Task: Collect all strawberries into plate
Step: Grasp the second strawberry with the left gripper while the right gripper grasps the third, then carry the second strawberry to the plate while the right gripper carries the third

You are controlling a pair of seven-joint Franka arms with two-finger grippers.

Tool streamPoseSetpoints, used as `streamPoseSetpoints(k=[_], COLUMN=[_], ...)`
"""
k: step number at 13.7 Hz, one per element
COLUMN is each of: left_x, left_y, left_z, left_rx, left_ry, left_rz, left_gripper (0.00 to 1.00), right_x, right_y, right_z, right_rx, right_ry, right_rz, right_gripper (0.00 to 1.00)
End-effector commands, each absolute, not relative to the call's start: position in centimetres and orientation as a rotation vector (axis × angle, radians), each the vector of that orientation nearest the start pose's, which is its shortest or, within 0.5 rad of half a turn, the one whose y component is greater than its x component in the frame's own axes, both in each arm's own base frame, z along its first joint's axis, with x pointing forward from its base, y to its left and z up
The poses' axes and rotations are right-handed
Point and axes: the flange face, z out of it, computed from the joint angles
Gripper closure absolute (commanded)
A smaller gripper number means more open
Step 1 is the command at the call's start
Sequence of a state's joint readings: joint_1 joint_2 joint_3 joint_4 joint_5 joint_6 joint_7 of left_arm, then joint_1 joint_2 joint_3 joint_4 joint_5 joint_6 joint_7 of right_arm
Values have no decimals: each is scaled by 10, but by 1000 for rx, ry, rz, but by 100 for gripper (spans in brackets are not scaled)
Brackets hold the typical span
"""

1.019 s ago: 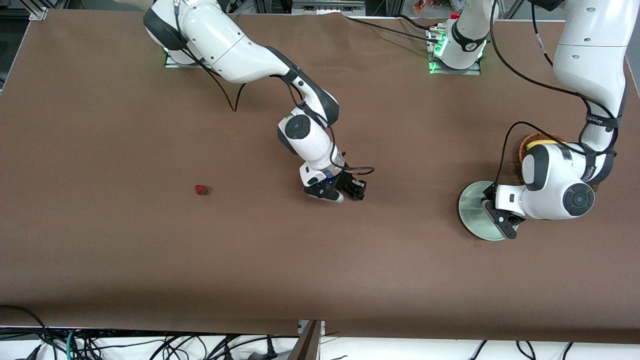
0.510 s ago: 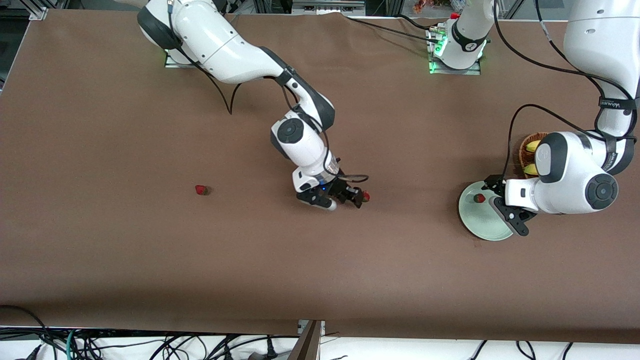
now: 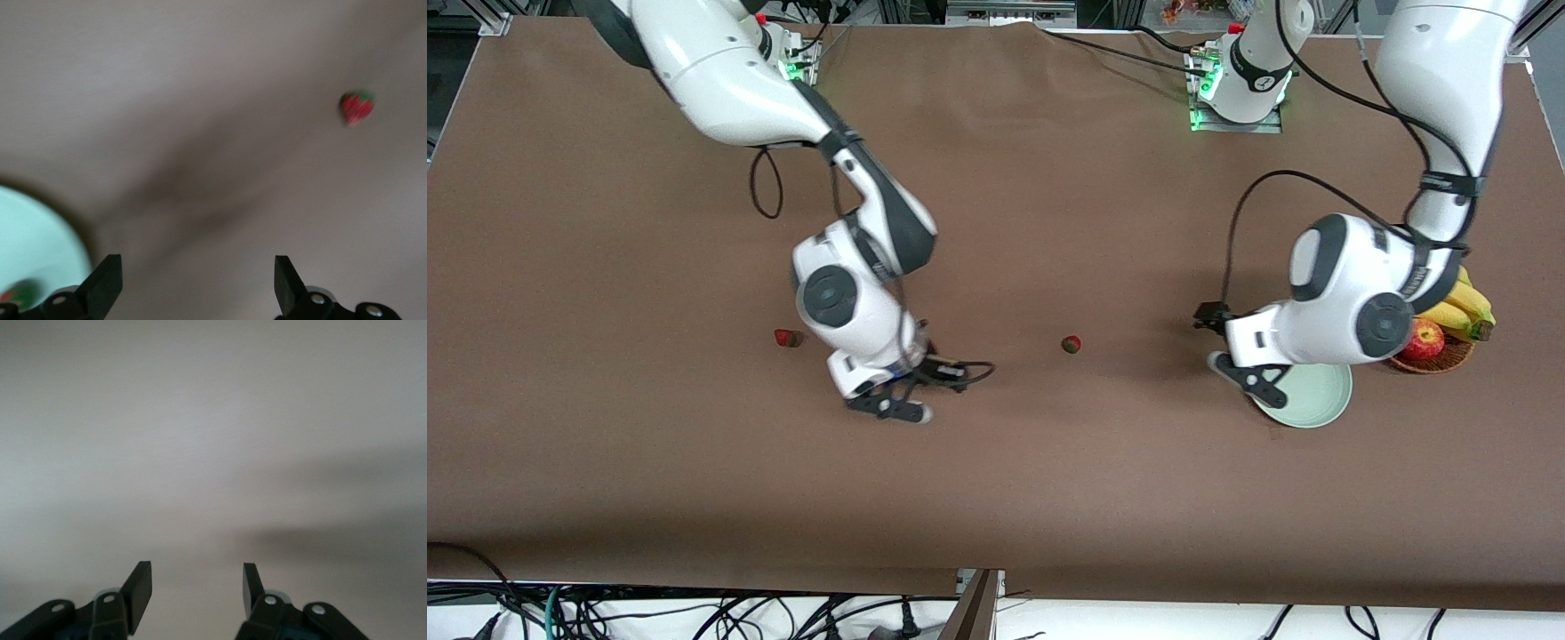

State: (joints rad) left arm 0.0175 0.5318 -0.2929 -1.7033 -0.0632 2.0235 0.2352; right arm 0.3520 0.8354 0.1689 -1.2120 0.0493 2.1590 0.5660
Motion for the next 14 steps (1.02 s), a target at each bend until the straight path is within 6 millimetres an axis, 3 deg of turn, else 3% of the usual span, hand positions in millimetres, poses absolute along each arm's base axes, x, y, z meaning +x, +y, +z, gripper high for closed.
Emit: streamPoseSetpoints(k=[1, 3, 5, 7, 10, 13, 14], left_x=[615, 615, 603, 595, 580, 577, 577], left_y=[-232, -262, -297, -317, -346, -350, -352], left_z=[265, 241, 221, 205, 192, 179, 177], left_rx=[-3266, -3300, -3313, -3282, -3244, -3235, -3244], left_ry=[506, 441, 390, 329, 269, 274, 277], left_rz=[276, 169, 132, 81, 25, 34, 10], left_gripper=[0, 0, 0, 0, 0, 2, 30], right_x=[683, 674, 653, 624, 591, 573, 567], right_y=[273, 213, 173, 154, 139, 134, 132], right_z=[292, 284, 268, 250, 218, 190, 183], right_rx=[-3023, -3088, -3112, -3116, -3120, -3123, -3124], right_ry=[-27, -172, -230, -208, -190, -188, -186], right_rz=[63, 124, 197, 261, 210, 142, 142], right_gripper=[35, 34, 34, 34, 34, 34, 34])
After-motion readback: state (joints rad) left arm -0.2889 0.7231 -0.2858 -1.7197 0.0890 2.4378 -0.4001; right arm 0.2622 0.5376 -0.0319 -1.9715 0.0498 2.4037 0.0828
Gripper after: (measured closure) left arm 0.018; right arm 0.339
